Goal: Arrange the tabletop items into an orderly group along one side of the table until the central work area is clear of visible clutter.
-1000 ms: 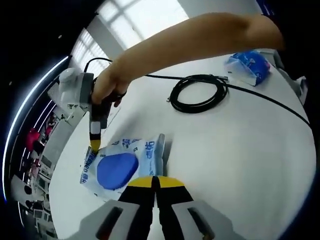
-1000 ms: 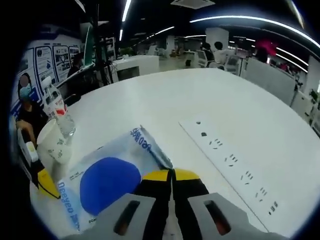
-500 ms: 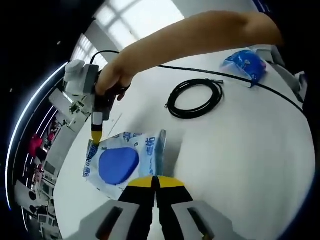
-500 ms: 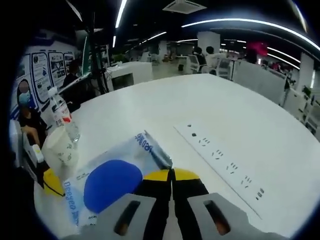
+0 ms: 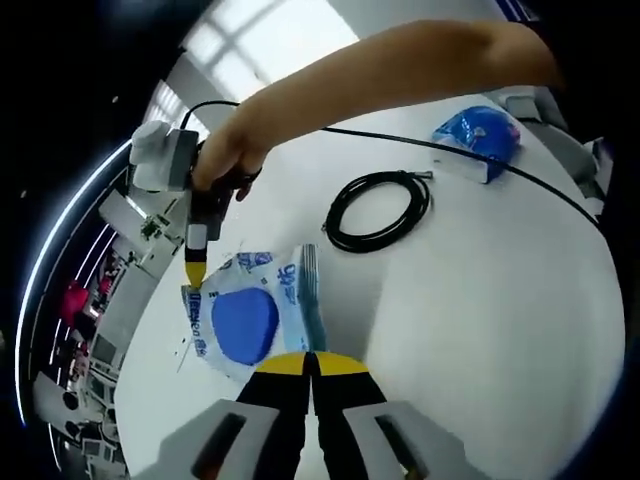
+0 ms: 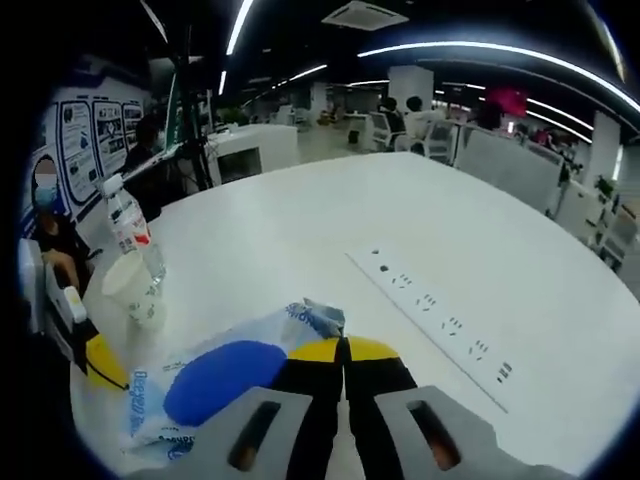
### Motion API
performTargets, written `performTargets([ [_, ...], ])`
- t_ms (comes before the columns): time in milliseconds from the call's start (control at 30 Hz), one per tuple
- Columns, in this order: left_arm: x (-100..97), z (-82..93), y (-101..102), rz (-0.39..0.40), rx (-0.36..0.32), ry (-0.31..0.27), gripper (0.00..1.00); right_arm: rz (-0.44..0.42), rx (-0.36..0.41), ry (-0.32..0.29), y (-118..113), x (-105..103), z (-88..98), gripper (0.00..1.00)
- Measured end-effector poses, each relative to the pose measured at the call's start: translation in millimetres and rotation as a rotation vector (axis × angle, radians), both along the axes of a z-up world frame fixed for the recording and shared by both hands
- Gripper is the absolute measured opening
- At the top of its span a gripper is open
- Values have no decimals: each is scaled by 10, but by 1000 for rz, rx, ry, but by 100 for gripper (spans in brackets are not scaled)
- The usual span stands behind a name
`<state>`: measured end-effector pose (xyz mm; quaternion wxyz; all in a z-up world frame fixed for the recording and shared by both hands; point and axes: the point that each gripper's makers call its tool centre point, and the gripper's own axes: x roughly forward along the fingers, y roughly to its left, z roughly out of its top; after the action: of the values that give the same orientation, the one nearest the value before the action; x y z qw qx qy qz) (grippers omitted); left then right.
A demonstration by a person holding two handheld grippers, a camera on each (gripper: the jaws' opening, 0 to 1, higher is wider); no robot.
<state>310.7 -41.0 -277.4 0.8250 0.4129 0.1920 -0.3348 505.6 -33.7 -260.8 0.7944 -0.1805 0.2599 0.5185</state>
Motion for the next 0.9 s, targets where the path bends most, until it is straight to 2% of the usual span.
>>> performTargets([
  [133, -3, 5, 0, 2, 3, -7, 0, -10, 8, 2, -35, -77, -14, 0],
  [367, -6, 34, 7, 7, 4, -20, 0, -11, 12, -10, -68, -43, 59, 0],
  [433, -11, 54, 5, 5, 5, -25, 0, -11, 17, -15, -73, -110, 69, 0],
  [900, -137, 205, -26, -16, 6, -59, 0, -20, 16, -65, -218, -204, 289, 0],
])
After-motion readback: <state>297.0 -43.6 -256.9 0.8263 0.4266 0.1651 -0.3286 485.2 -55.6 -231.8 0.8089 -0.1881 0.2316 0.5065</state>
